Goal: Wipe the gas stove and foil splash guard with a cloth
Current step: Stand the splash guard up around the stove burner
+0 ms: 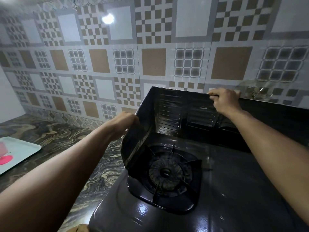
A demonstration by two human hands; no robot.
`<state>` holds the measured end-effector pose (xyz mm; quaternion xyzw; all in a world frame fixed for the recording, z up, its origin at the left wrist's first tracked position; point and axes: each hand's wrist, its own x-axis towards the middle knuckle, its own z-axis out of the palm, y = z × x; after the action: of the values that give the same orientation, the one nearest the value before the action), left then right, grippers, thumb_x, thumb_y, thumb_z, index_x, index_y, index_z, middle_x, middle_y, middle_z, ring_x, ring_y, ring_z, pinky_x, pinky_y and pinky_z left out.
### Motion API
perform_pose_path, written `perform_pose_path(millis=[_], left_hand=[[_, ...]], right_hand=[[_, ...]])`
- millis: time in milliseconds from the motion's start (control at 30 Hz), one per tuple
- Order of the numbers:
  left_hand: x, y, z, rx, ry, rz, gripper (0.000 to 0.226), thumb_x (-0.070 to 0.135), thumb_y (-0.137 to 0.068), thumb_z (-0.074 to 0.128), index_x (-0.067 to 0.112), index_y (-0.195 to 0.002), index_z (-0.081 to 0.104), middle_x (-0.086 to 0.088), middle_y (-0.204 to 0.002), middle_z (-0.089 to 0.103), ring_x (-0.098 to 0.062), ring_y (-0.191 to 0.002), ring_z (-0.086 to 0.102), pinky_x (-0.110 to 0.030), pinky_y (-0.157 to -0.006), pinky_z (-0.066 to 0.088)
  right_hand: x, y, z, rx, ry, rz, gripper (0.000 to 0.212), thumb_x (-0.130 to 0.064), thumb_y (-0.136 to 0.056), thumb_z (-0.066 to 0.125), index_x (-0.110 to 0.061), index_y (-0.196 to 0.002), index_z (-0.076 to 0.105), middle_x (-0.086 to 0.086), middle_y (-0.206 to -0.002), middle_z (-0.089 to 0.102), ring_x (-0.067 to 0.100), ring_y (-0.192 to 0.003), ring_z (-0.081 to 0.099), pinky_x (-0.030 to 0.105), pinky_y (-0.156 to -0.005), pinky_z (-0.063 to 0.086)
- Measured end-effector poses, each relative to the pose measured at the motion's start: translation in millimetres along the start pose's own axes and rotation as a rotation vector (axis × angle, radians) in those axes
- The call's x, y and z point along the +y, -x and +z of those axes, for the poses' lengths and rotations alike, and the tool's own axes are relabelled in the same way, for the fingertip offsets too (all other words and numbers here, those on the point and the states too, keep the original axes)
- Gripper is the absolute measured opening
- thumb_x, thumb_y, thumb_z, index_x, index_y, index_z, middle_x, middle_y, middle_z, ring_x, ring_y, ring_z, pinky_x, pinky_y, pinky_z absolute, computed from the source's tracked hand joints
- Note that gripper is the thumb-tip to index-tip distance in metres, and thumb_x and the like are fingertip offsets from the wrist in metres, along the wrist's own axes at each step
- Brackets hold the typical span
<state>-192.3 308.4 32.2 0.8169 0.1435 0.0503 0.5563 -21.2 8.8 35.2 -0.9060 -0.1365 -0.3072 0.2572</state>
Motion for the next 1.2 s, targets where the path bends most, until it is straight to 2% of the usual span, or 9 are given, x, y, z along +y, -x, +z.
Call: perform_pose_path(millis=[67,300,467,600,800,1000,1067,1200], left_hand=[[-5,1,-3,-0.016,0.067,-0.054,0.015,0.004,-0.085,0.052,-0.001,-0.081,0.065,-0.016,-0.077,0.068,-0.028,-0.073,0.063,-0.037,-0.077,0.052],[-5,-3,-12,-0.009,0.111,-0.062,0.019,0.009,-0.086,0.049,-0.003,-0.084,0.063,-0.020,-0.079,0.066,-0.030,-0.067,0.062,-0.035,-0.066,0.052],[-4,-2,-18,-0.018,0.093,-0.033,0.020,0.005,-0.086,0.045,-0.003,-0.081,0.062,-0.020,-0.083,0.062,-0.031,-0.075,0.060,-0.042,-0.078,0.050],[-11,-1,-22,-0.005,0.048,-0.065,0.020,0.011,-0.088,0.048,-0.002,-0.086,0.063,-0.016,-0.073,0.068,-0.027,-0.063,0.064,-0.030,-0.057,0.049],[-12,1,-13,-0.035,0.004,-0.105,0.022,0.013,-0.089,0.049,0.000,-0.087,0.065,-0.015,-0.075,0.069,-0.024,-0.062,0.064,-0.027,-0.055,0.049],[-1,-5,-7,-0.052,-0.021,-0.105,0.023,0.012,-0.088,0.047,0.000,-0.082,0.066,-0.016,-0.073,0.070,-0.026,-0.062,0.064,-0.028,-0.059,0.050],[-2,-6,-5,-0.051,-0.026,-0.115,0.022,0.011,-0.088,0.047,0.001,-0.079,0.065,-0.015,-0.070,0.068,-0.025,-0.059,0.063,-0.026,-0.056,0.049],[-4,-13,-2,-0.065,0.019,-0.140,0.022,0.009,-0.088,0.047,0.000,-0.077,0.064,-0.013,-0.060,0.068,-0.021,-0.047,0.063,-0.022,-0.045,0.049]], right_hand=[[1,0,0,0.005,0.000,0.002,0.024,-0.005,-0.090,0.060,-0.017,-0.106,0.073,0.005,-0.118,0.070,0.029,-0.113,0.057,0.043,-0.099,0.029],[-16,6,14,-0.053,0.003,0.002,0.024,-0.010,-0.091,0.060,-0.019,-0.109,0.072,0.004,-0.114,0.071,0.027,-0.113,0.057,0.036,-0.091,0.026],[-38,8,20,-0.041,0.042,-0.004,0.025,-0.008,-0.092,0.056,-0.020,-0.107,0.072,0.007,-0.108,0.072,0.031,-0.108,0.057,0.039,-0.091,0.028],[-38,5,15,-0.029,0.122,0.000,0.031,-0.003,-0.089,0.054,-0.023,-0.104,0.072,0.007,-0.102,0.073,0.031,-0.105,0.058,0.042,-0.089,0.028],[-24,16,19,-0.172,0.187,0.084,0.034,-0.003,-0.090,0.055,-0.022,-0.114,0.069,0.003,-0.110,0.070,0.028,-0.109,0.056,0.039,-0.090,0.030],[-16,20,24,-0.117,0.167,0.077,0.030,-0.006,-0.090,0.056,-0.022,-0.111,0.069,0.006,-0.106,0.071,0.030,-0.102,0.059,0.039,-0.089,0.032],[-16,22,27,-0.168,0.195,0.077,0.030,-0.008,-0.090,0.057,-0.023,-0.114,0.067,0.006,-0.106,0.071,0.029,-0.102,0.058,0.039,-0.088,0.032],[-12,21,31,-0.130,0.161,0.078,0.029,-0.010,-0.089,0.062,-0.021,-0.115,0.063,0.006,-0.106,0.071,0.029,-0.102,0.059,0.039,-0.088,0.034]])
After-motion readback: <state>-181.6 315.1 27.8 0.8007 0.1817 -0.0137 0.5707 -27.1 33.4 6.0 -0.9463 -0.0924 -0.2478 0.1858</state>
